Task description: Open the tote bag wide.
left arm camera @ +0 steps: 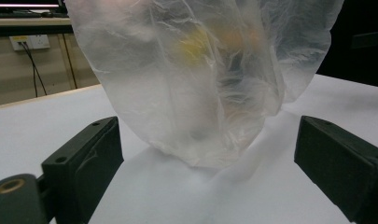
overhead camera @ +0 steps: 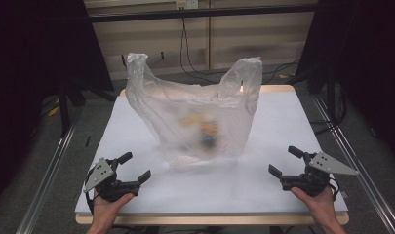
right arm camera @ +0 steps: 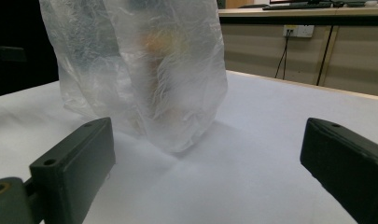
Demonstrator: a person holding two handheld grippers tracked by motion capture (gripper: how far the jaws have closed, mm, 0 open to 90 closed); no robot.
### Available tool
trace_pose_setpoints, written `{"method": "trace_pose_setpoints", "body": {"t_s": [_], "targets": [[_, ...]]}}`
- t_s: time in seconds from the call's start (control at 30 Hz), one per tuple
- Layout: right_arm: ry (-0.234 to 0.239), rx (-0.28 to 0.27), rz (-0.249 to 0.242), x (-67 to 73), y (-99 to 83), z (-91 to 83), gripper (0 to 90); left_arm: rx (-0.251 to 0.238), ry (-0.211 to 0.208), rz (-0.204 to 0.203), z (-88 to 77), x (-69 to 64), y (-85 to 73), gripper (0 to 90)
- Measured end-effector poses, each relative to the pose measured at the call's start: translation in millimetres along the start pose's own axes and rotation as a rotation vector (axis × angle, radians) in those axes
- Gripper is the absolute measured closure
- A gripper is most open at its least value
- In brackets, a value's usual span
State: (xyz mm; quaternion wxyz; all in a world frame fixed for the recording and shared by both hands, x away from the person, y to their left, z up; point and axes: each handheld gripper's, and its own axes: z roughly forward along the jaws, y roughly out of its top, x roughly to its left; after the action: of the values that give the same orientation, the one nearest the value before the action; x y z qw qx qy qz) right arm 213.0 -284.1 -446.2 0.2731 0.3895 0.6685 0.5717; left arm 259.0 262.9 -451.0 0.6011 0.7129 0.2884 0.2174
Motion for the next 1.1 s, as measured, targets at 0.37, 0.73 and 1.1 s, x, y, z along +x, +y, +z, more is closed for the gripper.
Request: {"method": "trace_pose_setpoints", "body": {"t_s": [0.37, 0.73, 1.1], "targets": [[0.042, 0.022, 0.037, -1.0, 0.8, 5.9, 23.2, 0.043, -0.030, 0.021, 5.8, 8.3, 1.2, 25.0], [0.120, 0.047, 0.056, -2.1, 7.1, 9.7, 71.0, 0.077, -0.129, -0.026, 11.0, 5.7, 10.0, 64.0], [0.225, 0.092, 0.079, 4.7, 17.9, 20.2, 89.3, 0.103, -0.228, -0.036, 17.6, -5.1, 22.0, 87.5]]}}
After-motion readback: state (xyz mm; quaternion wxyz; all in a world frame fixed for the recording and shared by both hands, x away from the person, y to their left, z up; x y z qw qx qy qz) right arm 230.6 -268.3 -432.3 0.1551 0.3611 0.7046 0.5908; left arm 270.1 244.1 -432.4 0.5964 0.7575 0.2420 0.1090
